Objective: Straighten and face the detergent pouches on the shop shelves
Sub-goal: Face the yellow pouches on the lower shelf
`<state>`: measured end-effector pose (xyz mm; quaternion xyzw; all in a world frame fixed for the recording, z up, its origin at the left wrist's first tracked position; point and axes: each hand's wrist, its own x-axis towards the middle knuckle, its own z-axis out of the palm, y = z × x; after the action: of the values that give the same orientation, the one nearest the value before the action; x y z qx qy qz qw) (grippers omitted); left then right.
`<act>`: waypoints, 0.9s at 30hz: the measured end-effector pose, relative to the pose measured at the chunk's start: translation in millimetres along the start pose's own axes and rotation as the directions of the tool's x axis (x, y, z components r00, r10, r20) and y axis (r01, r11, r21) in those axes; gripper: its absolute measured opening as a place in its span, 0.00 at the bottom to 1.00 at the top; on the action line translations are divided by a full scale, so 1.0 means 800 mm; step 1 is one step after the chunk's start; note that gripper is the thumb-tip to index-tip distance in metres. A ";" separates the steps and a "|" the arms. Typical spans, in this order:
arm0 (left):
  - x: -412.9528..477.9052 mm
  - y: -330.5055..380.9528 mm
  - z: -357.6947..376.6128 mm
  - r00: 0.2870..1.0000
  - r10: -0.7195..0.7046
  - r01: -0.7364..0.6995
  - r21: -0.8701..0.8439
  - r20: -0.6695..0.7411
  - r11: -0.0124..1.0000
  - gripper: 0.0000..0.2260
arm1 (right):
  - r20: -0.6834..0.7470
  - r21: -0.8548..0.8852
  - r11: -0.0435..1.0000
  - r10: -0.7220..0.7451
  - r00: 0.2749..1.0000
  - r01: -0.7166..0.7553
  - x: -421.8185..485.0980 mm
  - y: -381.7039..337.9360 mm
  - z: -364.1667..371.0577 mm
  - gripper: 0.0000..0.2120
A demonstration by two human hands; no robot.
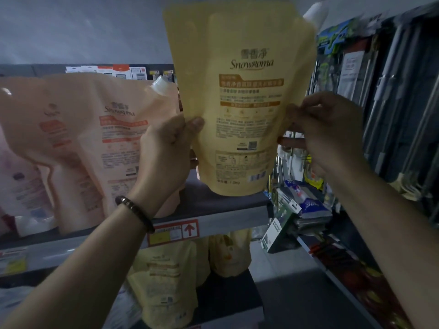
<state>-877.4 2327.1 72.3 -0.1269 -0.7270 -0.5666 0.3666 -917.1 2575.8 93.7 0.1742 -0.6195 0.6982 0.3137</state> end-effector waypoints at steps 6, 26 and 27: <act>-0.021 0.017 0.007 0.998 -0.036 0.038 -0.055 0.043 0.998 0.07 | -0.010 -0.073 0.997 0.015 1.000 -0.015 -0.034 -0.023 -0.025 0.09; -0.151 -0.045 0.025 0.963 -0.194 0.210 -0.066 0.188 0.976 0.09 | -0.172 -0.124 0.949 0.266 0.948 -0.289 -0.163 0.032 -0.082 0.05; -0.157 -0.050 0.026 0.954 -0.228 0.247 -0.080 0.192 0.966 0.09 | -0.172 -0.121 0.945 0.281 0.944 -0.303 -0.169 0.039 -0.083 0.04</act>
<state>-821.4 2362.7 -43.8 -0.1082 -0.7371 -0.6294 0.2209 -827.4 2609.7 -26.9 0.0029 -0.6621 0.7010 0.2651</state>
